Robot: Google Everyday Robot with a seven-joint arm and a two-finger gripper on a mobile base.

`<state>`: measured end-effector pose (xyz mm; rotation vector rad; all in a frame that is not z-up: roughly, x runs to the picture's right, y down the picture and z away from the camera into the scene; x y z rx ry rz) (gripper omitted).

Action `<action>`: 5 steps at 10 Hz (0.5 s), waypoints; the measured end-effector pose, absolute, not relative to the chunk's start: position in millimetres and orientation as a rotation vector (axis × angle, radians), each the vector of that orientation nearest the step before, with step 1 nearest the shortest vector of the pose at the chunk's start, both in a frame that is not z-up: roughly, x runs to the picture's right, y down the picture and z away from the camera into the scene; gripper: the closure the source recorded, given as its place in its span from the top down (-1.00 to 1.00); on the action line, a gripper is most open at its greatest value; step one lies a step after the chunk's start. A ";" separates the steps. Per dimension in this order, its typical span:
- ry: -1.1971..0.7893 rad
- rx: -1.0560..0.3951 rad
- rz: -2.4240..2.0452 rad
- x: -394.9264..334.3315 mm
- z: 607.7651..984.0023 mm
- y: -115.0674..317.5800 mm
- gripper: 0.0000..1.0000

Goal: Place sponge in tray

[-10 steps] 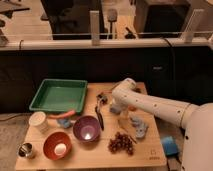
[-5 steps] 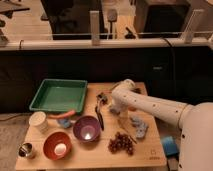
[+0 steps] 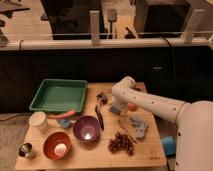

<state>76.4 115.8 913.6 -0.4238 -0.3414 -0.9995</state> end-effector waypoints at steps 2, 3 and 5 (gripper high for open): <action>-0.344 -0.427 -0.993 79.9 920.5 109.9 0.60; -0.346 -0.428 -0.996 79.5 924.1 108.4 0.57; -0.356 -0.434 -1.010 74.9 929.4 108.5 0.21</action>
